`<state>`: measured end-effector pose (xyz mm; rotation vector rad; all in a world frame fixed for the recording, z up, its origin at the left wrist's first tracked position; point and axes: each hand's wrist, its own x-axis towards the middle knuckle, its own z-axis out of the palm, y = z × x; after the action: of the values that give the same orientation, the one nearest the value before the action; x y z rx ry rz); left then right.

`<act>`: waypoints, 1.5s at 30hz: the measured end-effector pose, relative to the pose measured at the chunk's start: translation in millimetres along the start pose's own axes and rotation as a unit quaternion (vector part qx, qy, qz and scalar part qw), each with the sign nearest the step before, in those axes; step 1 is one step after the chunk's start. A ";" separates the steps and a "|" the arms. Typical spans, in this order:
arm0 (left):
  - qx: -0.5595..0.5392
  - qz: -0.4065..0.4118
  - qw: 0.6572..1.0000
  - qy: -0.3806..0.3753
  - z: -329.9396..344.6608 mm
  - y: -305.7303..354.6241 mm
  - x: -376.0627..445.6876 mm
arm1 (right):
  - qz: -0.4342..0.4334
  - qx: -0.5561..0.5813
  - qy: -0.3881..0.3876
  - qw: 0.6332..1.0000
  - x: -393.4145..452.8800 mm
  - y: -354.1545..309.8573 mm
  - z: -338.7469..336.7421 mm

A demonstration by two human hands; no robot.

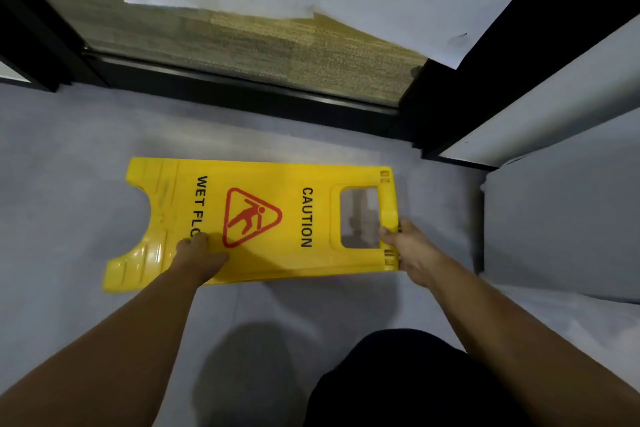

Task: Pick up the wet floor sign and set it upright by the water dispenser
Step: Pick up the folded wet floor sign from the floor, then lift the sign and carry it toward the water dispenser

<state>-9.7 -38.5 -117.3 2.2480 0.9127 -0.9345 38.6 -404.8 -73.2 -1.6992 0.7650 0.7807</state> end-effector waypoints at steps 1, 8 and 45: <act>-0.007 -0.006 1.000 0.017 -8.9 8.0 -2.2 | -0.038 -0.003 0.003 0.999 -5.6 -19.1 0.3; -0.091 0.154 0.980 0.086 -73.7 73.2 -23.6 | -0.241 -0.079 -0.004 0.967 -74.6 -148.2 7.1; -0.369 0.410 0.737 0.390 -210.9 152.7 -146.9 | -0.537 0.089 0.192 0.816 -161.2 -233.8 91.1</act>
<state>110.1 -46.5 156.5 1.8966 0.3364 0.7301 121.9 -245.7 164.8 -1.7755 0.0229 -0.4238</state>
